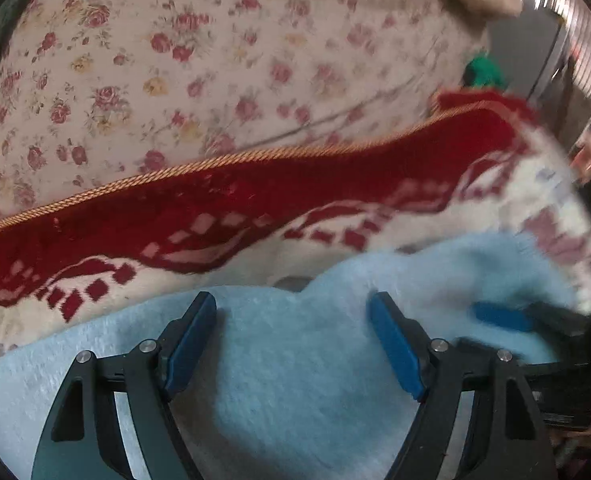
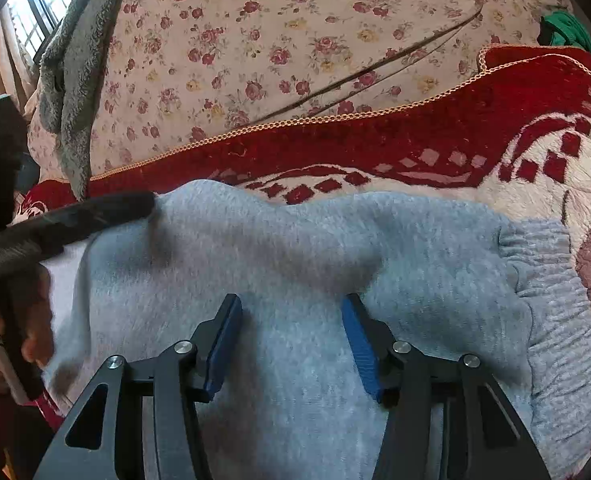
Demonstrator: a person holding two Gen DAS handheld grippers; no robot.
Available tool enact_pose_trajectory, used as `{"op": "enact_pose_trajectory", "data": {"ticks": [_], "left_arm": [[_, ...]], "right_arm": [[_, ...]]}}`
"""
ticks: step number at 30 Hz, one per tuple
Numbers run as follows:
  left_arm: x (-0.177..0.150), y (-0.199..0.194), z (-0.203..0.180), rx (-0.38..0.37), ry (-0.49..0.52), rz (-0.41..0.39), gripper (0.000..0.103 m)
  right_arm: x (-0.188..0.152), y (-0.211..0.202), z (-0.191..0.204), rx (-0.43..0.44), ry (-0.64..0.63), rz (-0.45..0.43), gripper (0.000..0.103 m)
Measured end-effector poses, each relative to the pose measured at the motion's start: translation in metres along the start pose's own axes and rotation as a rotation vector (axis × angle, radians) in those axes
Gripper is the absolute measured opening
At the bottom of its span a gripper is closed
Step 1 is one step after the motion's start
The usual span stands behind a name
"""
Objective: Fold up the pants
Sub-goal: 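Release the cuffs and smooth the folded sweatpants with both tools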
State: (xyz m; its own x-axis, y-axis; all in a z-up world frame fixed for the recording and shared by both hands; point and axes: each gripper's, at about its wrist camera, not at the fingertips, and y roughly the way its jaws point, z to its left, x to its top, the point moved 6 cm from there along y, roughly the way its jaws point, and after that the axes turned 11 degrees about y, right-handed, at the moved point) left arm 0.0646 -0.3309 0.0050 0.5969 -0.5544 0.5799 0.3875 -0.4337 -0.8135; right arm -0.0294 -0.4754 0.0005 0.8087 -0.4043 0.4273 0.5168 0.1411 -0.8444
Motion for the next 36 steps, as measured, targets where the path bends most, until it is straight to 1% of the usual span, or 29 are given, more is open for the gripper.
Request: {"op": "enact_pose_trajectory", "data": {"ticks": [3, 5, 9, 13, 15, 18, 20, 24, 26, 27, 28, 31, 32, 36], "left_arm": [[-0.003, 0.005, 0.0, 0.055, 0.037, -0.017, 0.084], [-0.004, 0.003, 0.003, 0.05, 0.022, -0.027, 0.085], [-0.008, -0.014, 0.012, 0.0, -0.077, -0.068, 0.084], [-0.019, -0.04, 0.025, -0.012, -0.167, -0.094, 0.084], [-0.027, -0.052, 0.031, 0.0, -0.198, -0.101, 0.084], [-0.047, -0.078, 0.044, 0.033, -0.237, -0.117, 0.084], [-0.064, -0.096, 0.055, 0.073, -0.253, -0.127, 0.084], [-0.098, -0.123, 0.081, 0.149, -0.301, -0.125, 0.084], [-0.116, -0.138, 0.096, 0.187, -0.336, -0.123, 0.084], [-0.124, -0.145, 0.104, 0.208, -0.355, -0.121, 0.084], [-0.133, -0.152, 0.113, 0.23, -0.372, -0.118, 0.084], [-0.161, -0.174, 0.137, 0.299, -0.42, -0.11, 0.084], [-0.168, -0.18, 0.144, 0.311, -0.436, -0.111, 0.085], [-0.206, -0.213, 0.173, 0.377, -0.528, -0.129, 0.085]], "right_arm": [[0.0, -0.001, 0.001, 0.001, 0.005, 0.004, 0.058], [0.001, 0.001, 0.002, 0.002, 0.004, 0.005, 0.059], [0.002, -0.002, 0.005, -0.002, 0.009, 0.018, 0.063], [0.003, -0.011, 0.008, -0.008, 0.039, 0.018, 0.067], [0.002, -0.016, 0.013, -0.014, 0.028, 0.015, 0.068], [-0.001, -0.025, 0.023, -0.004, 0.021, 0.008, 0.069], [-0.005, -0.029, 0.034, 0.015, 0.016, 0.004, 0.069], [-0.016, -0.027, 0.069, 0.061, -0.039, 0.033, 0.071], [-0.025, -0.021, 0.093, 0.09, -0.082, 0.059, 0.073], [-0.028, -0.019, 0.106, 0.093, -0.11, 0.06, 0.079], [-0.03, -0.018, 0.115, 0.095, -0.131, 0.055, 0.081], [-0.038, -0.012, 0.156, 0.169, -0.186, 0.087, 0.081], [-0.041, -0.01, 0.167, 0.185, -0.198, 0.097, 0.081], [-0.056, 0.003, 0.226, 0.222, -0.316, 0.123, 0.081]]}}
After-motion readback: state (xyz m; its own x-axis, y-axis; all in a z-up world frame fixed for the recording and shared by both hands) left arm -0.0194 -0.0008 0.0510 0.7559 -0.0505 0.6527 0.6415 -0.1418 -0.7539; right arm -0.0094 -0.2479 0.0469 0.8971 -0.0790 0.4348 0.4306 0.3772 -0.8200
